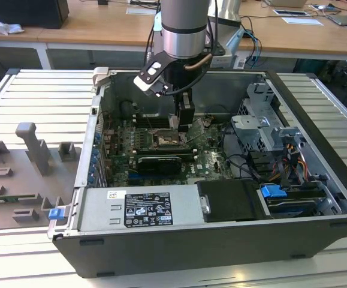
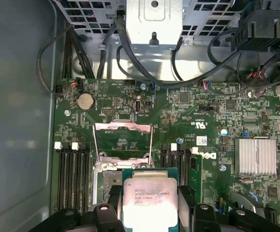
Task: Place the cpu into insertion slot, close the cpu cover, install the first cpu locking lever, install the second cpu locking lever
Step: 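Place the cpu into insertion slot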
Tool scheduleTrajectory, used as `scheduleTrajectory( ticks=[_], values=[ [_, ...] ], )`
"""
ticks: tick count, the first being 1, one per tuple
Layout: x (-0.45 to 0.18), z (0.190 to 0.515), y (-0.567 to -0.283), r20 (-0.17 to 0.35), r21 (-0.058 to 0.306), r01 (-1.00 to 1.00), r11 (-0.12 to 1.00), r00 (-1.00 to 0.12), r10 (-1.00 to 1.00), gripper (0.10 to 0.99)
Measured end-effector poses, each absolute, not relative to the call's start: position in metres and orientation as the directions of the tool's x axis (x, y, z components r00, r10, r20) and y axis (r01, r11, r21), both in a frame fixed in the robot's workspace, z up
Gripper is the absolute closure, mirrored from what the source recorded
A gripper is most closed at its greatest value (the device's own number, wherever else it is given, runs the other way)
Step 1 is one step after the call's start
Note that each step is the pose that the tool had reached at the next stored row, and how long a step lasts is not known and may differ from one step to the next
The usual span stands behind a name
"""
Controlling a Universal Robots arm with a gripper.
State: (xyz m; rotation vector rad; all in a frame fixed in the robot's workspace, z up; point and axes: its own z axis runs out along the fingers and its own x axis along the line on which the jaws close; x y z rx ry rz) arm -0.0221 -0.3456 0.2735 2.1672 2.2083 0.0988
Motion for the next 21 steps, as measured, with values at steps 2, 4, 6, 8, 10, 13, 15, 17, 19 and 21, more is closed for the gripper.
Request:
scheduleTrajectory(
  ticks=[2,4,6,8,10,13,15,17,19,21],
  values=[
    [-0.022,0.273,-0.346,0.012,0.078,0.997,0.018,-0.019,1.0,0.541],
    [-0.022,0.272,-0.346,0.012,0.078,0.997,0.018,-0.019,1.0,0.541],
    [-0.022,0.271,-0.346,0.012,0.078,0.997,0.018,-0.019,1.0,0.541],
    [-0.022,0.269,-0.346,0.012,0.078,0.997,0.018,-0.019,1.0,0.541],
    [-0.022,0.269,-0.346,0.012,0.078,0.997,0.018,-0.019,1.0,0.541],
    [-0.022,0.266,-0.346,0.012,0.078,0.997,0.018,-0.019,1.0,0.541],
    [-0.022,0.264,-0.346,0.012,0.078,0.997,0.018,-0.019,1.0,0.541],
    [-0.022,0.263,-0.346,0.012,0.078,0.997,0.018,-0.019,1.0,0.541],
    [-0.022,0.262,-0.346,0.012,0.078,0.997,0.018,-0.019,1.0,0.541],
    [-0.022,0.26,-0.346,0.012,0.078,0.997,0.018,-0.019,1.0,0.541]
  ],
)
